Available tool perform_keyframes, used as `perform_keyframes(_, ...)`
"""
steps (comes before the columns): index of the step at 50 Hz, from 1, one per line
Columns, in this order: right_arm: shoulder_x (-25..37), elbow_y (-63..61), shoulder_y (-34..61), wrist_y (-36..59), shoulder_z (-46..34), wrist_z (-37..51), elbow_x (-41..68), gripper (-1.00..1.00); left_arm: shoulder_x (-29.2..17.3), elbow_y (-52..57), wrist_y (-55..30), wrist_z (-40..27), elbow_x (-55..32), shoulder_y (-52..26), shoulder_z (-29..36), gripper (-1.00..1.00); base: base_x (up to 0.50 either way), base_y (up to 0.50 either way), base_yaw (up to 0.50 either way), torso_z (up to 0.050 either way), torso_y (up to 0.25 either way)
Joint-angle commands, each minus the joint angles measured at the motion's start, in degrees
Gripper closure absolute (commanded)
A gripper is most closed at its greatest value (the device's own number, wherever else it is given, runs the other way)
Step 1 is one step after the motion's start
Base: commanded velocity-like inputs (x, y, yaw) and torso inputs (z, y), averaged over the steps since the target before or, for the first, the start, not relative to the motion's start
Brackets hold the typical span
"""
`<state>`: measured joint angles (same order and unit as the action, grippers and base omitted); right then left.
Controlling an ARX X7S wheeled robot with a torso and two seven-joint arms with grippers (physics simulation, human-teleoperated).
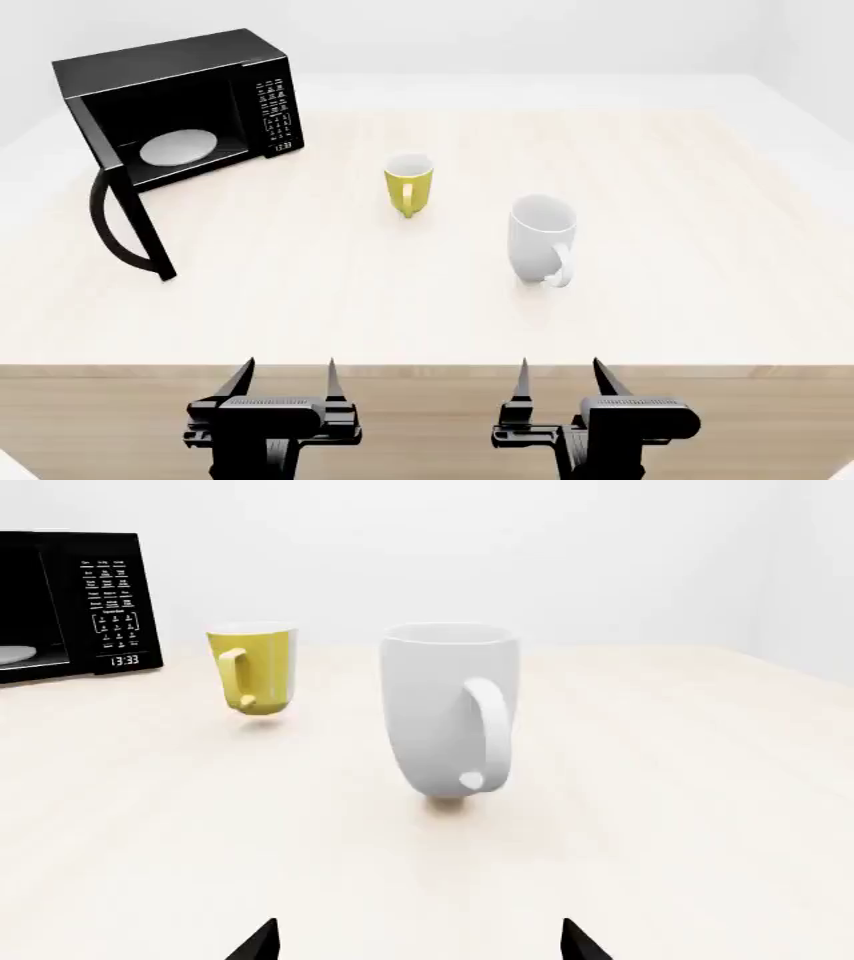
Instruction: Close the microwave.
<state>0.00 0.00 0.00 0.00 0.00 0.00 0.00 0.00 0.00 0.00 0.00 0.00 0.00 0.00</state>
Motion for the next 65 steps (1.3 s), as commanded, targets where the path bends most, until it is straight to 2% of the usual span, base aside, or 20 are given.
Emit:
perform_keyframes(1, 0.88, 0.39, 0.16, 0.09, -1.09, 0.88, 1.26, -1.0, -0.94, 0.15, -0.28, -1.04, -0.83, -0.04, 1.06, -1.0, 0.0, 0.0, 0.0, 0.0, 0.0)
perform_keyframes(17, 3.35, -2.5, -0.58, 1.16, -3.74, 2.59, 4.77, -1.0, -3.4, 2.53, -2.48, -3.66, -3.26, 0.25, 3.45, -1.0, 0.0, 0.0, 0.0, 0.0, 0.0)
perform_keyframes(29, 5.26, -15.99, -4.08, 7.66, -4.38, 4.18, 6.58, -1.0, -5.26, 13.97, -10.75, -4.6, -5.81, 2.45, 3.58, -1.0, 0.0, 0.0, 0.0, 0.0, 0.0)
perform_keyframes(30, 5.45, -17.99, -4.62, 8.61, -4.23, 4.45, 6.89, -1.0, -5.82, 18.23, -13.62, -4.98, -5.64, 3.47, 3.76, -1.0, 0.0, 0.0, 0.0, 0.0, 0.0)
perform_keyframes(43, 7.4, -28.26, -6.55, 16.83, -4.53, 6.72, 7.94, -1.0, -8.17, 31.28, -21.1, -6.12, -7.09, 6.4, 4.07, -1.0, 0.0, 0.0, 0.0, 0.0, 0.0)
perform_keyframes(54, 8.39, -31.92, -7.82, 17.54, -4.43, 7.04, 9.64, -1.0, -9.41, 35.95, -23.15, -7.34, -6.95, 7.5, 4.19, -1.0, 0.0, 0.0, 0.0, 0.0, 0.0)
perform_keyframes(65, 9.05, -33.14, -8.14, 18.48, -4.72, 7.89, 10.17, -1.0, -9.97, 36.92, -23.31, -7.69, -7.65, 7.79, 4.41, -1.0, 0.0, 0.48, 0.0, 0.0, 0.0)
